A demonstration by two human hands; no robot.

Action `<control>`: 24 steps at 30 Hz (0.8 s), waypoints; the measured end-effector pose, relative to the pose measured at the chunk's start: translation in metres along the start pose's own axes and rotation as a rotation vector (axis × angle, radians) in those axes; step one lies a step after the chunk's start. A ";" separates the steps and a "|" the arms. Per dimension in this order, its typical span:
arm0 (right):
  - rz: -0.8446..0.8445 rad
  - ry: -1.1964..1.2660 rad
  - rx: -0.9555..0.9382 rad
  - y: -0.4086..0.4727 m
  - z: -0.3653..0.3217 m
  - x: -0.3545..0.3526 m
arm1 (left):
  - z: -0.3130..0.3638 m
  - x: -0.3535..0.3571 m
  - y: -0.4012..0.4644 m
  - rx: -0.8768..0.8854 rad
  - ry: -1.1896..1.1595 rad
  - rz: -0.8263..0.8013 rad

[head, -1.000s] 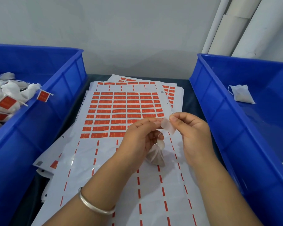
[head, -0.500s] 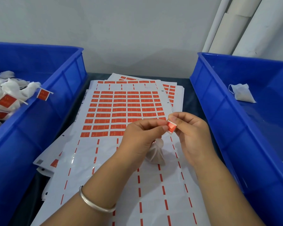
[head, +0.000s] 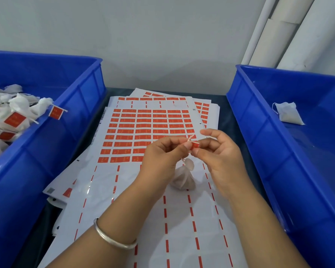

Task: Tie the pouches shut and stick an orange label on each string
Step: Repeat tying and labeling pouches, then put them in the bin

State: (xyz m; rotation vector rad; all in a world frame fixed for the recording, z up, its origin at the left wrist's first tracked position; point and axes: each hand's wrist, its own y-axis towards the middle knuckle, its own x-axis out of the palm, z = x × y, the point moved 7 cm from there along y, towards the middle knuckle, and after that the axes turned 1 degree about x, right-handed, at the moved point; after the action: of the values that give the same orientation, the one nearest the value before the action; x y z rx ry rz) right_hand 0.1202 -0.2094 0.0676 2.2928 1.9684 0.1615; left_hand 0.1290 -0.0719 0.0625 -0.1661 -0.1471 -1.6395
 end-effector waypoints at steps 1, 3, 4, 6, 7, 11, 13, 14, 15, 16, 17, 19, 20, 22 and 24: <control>-0.006 0.005 0.002 0.000 0.001 0.001 | 0.002 -0.002 0.001 0.027 0.039 0.001; 0.004 0.019 0.015 -0.002 0.003 0.002 | 0.007 -0.003 0.001 0.092 0.140 -0.014; 0.012 0.022 0.019 -0.002 0.004 0.002 | 0.010 -0.003 0.001 0.118 0.198 -0.022; 0.026 0.034 0.025 -0.002 0.003 0.001 | 0.015 -0.004 0.002 0.141 0.329 -0.038; 0.036 0.048 0.033 -0.002 0.003 0.000 | 0.016 -0.005 0.002 0.135 0.400 -0.046; 0.021 0.129 0.072 -0.003 0.001 0.002 | 0.017 -0.013 -0.005 0.082 0.550 -0.075; -0.067 0.143 0.067 -0.008 -0.002 0.015 | 0.022 -0.017 -0.012 0.084 0.567 -0.082; -0.111 0.138 0.063 -0.011 -0.003 0.022 | 0.028 -0.020 -0.017 0.088 0.572 -0.071; -0.141 0.124 0.061 -0.014 -0.004 0.028 | 0.036 -0.026 -0.021 0.091 0.568 -0.047; -0.159 0.100 0.055 -0.017 -0.004 0.032 | 0.046 -0.033 -0.026 0.095 0.553 -0.011; -0.166 0.082 0.052 -0.020 -0.003 0.035 | 0.059 -0.043 -0.030 0.107 0.532 0.033; -0.165 0.064 0.074 -0.025 0.002 0.039 | 0.091 -0.066 -0.040 0.168 0.492 0.143; -0.165 0.033 0.095 -0.027 0.006 0.040 | 0.109 -0.079 -0.047 0.227 0.484 0.215; -0.182 -0.077 0.146 -0.032 0.018 0.044 | 0.147 -0.105 -0.064 0.381 0.483 0.366; -0.200 -0.176 0.191 -0.036 0.030 0.049 | 0.177 -0.128 -0.083 0.503 0.525 0.498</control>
State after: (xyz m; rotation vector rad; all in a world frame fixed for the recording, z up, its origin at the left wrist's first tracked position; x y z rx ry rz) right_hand 0.0974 -0.1562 0.0326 2.1108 2.1838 -0.2468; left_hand 0.0592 0.0942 0.2114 0.5695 -0.1001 -1.0622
